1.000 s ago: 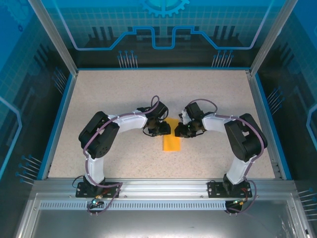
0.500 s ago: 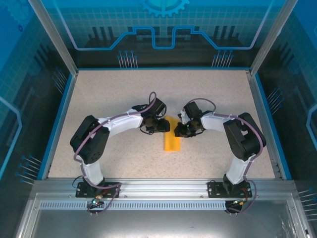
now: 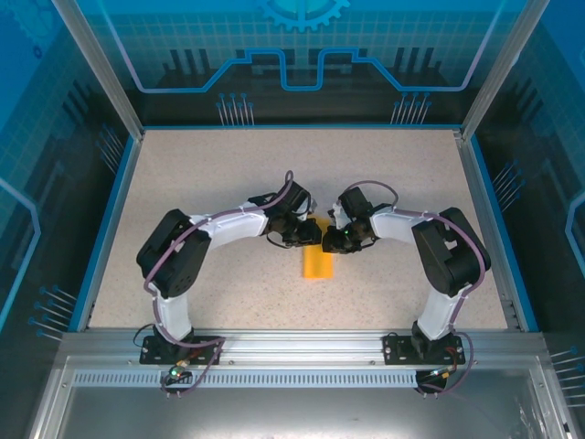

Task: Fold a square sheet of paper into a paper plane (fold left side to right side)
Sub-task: First fold the square sheet of paper in half at the center of the table.

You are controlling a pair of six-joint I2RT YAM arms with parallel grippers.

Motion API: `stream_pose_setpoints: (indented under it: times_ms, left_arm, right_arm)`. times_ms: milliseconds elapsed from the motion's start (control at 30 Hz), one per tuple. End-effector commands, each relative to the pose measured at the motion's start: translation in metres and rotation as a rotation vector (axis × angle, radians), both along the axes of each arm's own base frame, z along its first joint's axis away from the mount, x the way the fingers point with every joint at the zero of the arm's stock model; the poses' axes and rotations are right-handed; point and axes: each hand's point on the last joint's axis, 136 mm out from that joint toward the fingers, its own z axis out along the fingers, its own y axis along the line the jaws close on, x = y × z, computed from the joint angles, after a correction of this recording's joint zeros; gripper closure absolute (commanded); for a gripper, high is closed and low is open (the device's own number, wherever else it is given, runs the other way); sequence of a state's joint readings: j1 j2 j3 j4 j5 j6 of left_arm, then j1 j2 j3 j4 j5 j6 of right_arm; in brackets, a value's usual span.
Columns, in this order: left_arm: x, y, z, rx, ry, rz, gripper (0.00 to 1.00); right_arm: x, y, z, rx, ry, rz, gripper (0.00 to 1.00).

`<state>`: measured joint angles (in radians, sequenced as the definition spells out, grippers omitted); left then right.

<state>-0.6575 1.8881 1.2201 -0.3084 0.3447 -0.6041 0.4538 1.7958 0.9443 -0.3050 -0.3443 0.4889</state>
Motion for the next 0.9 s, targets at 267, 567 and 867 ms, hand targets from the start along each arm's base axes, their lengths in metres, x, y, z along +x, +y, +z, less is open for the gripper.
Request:
stream_pose_setpoints:
  times_ms: [267, 567, 867]
  left_arm:
    - [-0.014, 0.026, -0.048, 0.083, 0.101, 0.024, 0.85]
    - [-0.014, 0.065, -0.062, 0.097, 0.131, 0.092, 0.86]
    - [-0.005, 0.057, -0.006, -0.03, 0.009, 0.063, 0.85]
  right_arm:
    - [-0.026, -0.017, -0.032, -0.142, 0.101, 0.045, 0.85]
    - [-0.028, -0.017, -0.033, -0.139, 0.098, 0.052, 0.85]
    - [-0.026, -0.015, -0.031, -0.13, 0.092, 0.056, 0.85]
